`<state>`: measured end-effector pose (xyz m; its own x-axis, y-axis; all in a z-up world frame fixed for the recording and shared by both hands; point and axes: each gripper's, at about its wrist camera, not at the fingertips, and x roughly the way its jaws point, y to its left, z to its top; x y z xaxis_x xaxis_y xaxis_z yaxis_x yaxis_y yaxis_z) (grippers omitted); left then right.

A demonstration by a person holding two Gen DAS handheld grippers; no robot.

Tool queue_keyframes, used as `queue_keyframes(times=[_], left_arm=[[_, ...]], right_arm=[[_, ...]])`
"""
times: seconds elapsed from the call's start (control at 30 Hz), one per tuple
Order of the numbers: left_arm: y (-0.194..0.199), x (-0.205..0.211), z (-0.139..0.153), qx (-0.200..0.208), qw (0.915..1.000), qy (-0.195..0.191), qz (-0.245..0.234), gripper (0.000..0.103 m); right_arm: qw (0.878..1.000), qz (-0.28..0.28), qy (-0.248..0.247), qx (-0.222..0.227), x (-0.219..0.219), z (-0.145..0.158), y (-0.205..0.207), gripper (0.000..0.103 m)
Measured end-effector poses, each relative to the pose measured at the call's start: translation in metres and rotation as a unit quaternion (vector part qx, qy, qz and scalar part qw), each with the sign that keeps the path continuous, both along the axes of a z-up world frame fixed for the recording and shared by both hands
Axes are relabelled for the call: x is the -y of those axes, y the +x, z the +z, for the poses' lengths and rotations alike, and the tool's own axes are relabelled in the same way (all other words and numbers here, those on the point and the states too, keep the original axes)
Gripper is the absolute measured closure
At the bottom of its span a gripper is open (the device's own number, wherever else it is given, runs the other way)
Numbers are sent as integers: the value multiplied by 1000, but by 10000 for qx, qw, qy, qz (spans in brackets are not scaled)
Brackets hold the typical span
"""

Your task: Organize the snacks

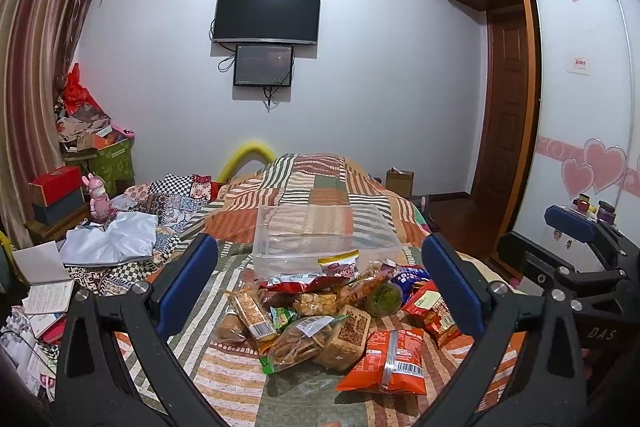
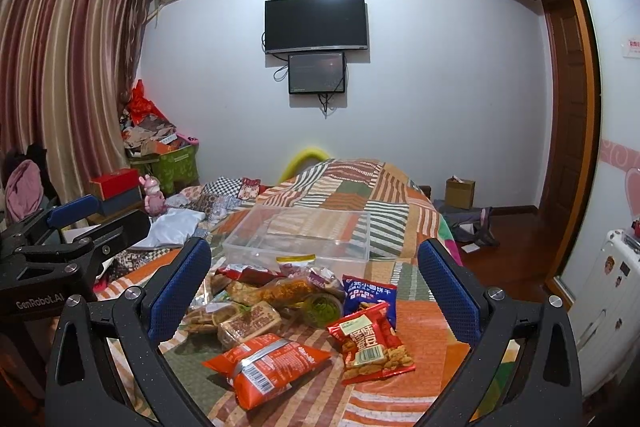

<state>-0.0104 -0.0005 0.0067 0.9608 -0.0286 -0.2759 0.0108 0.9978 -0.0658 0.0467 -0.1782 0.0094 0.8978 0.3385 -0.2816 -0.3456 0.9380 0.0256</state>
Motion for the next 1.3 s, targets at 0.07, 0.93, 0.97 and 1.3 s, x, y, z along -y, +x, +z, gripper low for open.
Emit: queue_keyframes(times=[0.07,0.93,0.97,1.3], left_arm=[[0,0,0,-12,10000,-3,-12,0],[-5,1,3,39,10000,38,-31,0],[-5,1,3,37,10000,38,-34,0],[-4,1,3,26,10000,37,-41,0]], right_arm=[[10000,-13,-6,6,0,-1,0,0],[10000,-4,20,57,2,0,0,0],[10000,-1,18,57,2,0,1,0],[10000,1,17,60,1,0,0,0]])
